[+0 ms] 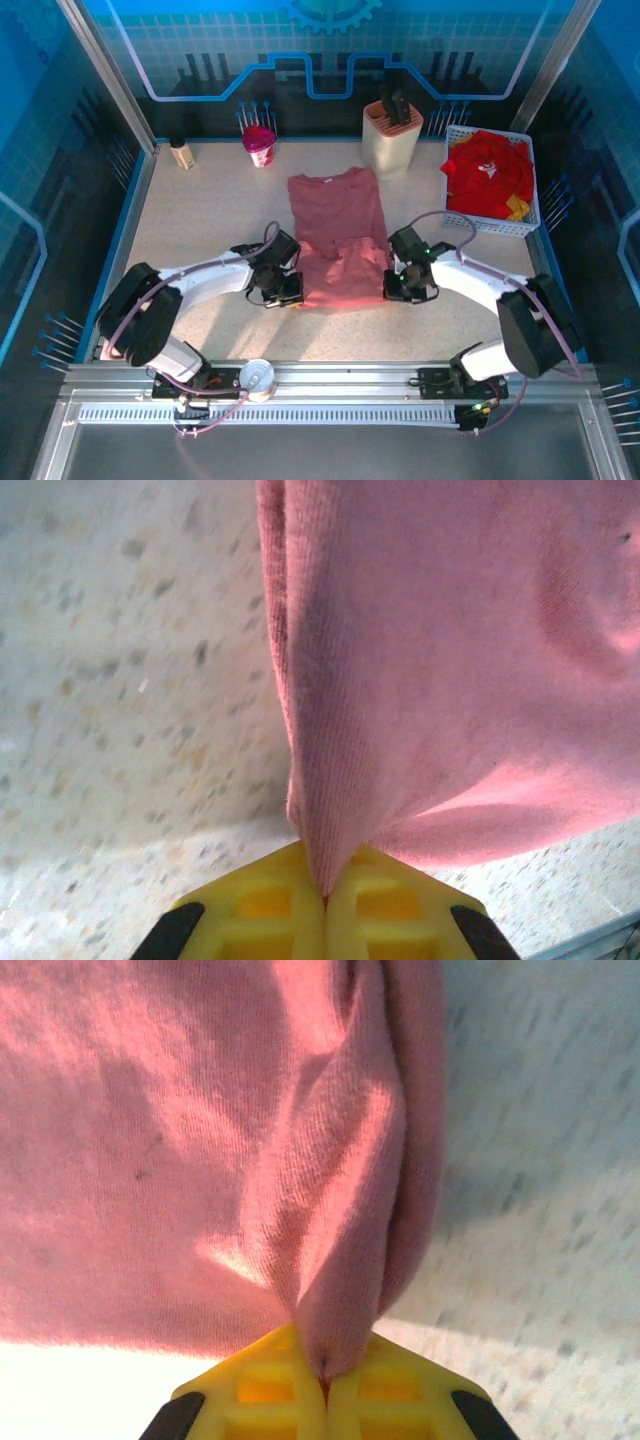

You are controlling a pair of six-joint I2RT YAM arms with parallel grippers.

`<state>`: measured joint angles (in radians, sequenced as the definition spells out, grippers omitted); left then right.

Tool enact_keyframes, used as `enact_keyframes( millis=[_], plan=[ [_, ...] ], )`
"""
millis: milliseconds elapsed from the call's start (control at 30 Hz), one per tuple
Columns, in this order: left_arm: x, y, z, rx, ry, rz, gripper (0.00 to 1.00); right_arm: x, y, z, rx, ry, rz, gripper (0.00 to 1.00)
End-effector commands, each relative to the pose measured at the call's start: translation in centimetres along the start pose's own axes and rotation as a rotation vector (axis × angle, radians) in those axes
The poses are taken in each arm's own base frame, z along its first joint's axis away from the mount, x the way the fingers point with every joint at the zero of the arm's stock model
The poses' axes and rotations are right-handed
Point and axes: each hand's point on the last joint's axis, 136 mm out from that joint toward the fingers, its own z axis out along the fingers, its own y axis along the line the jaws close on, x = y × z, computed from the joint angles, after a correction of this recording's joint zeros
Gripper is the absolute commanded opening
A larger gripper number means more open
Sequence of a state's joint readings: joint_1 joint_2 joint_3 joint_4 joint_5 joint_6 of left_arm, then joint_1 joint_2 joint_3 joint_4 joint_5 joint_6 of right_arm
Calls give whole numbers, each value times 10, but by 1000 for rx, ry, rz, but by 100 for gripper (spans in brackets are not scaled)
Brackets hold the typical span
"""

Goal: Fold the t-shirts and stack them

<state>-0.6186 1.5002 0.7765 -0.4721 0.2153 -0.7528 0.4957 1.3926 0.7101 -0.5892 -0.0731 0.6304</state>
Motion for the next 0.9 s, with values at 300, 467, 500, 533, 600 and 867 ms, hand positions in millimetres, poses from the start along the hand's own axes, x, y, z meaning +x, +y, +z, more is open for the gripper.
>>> enact_keyframes(
  millis=[300,467,500,533,600,867],
  plan=[
    [64,39,-38,-5,17,-63,0,46,-7,-37,67,-145,136,0],
    [67,30,-61,38,-14,-89,0,38,-6,-70,81,-216,102,0],
    [65,26,-65,48,-25,-88,0,34,-5,-77,86,-230,89,0],
    [63,21,-70,60,-35,-82,0,29,-3,-85,93,-246,76,0],
    [57,11,-79,72,-50,-70,0,19,2,-98,96,-265,55,0],
    [26,-12,-93,117,-87,-79,0,-27,25,-120,20,-300,25,0]
  ],
)
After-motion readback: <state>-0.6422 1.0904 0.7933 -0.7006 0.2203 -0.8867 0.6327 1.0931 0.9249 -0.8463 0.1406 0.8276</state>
